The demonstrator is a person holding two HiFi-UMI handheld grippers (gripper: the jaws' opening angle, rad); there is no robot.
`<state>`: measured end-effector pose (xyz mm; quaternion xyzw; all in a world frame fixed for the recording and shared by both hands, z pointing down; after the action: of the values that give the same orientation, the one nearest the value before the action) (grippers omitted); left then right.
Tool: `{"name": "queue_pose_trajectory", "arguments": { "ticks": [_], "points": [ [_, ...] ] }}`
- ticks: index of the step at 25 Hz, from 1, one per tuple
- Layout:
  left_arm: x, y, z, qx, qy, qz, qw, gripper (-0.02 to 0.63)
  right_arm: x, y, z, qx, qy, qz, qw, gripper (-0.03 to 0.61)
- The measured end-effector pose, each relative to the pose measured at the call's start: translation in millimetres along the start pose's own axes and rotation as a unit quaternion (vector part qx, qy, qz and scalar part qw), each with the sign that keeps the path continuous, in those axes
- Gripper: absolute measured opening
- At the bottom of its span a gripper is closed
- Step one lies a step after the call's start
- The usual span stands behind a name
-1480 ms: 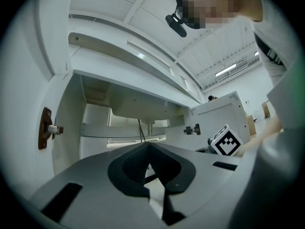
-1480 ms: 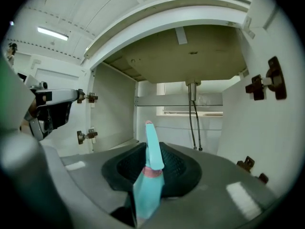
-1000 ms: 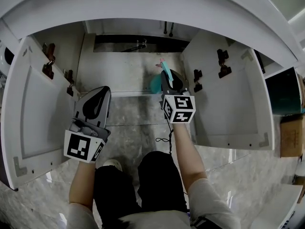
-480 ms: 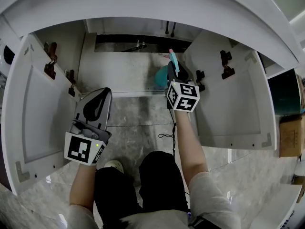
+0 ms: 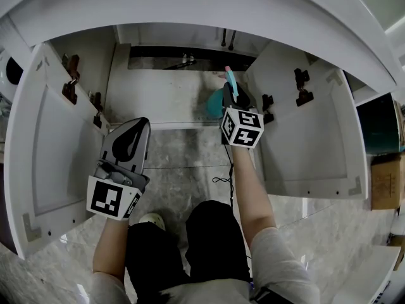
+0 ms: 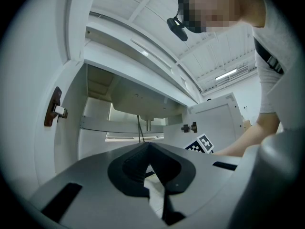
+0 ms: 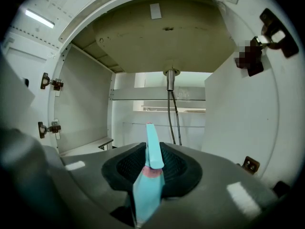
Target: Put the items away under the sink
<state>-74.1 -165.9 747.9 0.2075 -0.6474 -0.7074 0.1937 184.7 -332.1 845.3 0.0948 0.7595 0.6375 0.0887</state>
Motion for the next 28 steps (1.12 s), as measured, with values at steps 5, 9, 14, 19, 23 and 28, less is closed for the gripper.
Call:
{"name": "queue_pose_trajectory", "arguments": {
  "ticks": [5, 9, 14, 19, 23, 28],
  "points": [
    [-1, -3, 2, 0.000, 0.000, -0.002, 1.0000, -0.002, -1, 1, 1, 0.003, 0.003, -0.003, 1.000, 0.100],
    [-3, -5, 4, 0.000, -0.002, -0.007, 1.0000, -0.002, -1, -3, 2, 0.001, -0.003, -0.008, 1.000, 0.136],
    [-8, -9, 5, 0.000, -0.004, -0.013, 0.9999, -0.002, 1, -15, 11, -0.015, -0.013, -0.009, 1.000, 0.147],
    [-12, -13, 5, -0.001, -0.009, -0.016, 0.9998, -0.002, 4, -30, 26, -0.032, -0.026, -0.004, 0.999, 0.146],
    [-12, -15, -1, -0.001, -0.011, -0.018, 0.9998, -0.002, 6, -35, 45, -0.044, -0.031, -0.001, 0.999, 0.027],
    [-12, -21, -14, 0.000, -0.003, -0.023, 0.9997, -0.002, 14, -34, 66, -0.049, -0.041, -0.007, 0.998, 0.011]
  ]
}}
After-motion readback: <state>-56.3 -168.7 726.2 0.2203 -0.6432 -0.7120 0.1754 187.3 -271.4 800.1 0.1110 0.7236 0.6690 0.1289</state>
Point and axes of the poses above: the fingertips, and each gripper's own axes: z backward along the fingers, x to its left, y out of its underside, the point moved 5 cm from there along z, backward along the fingers
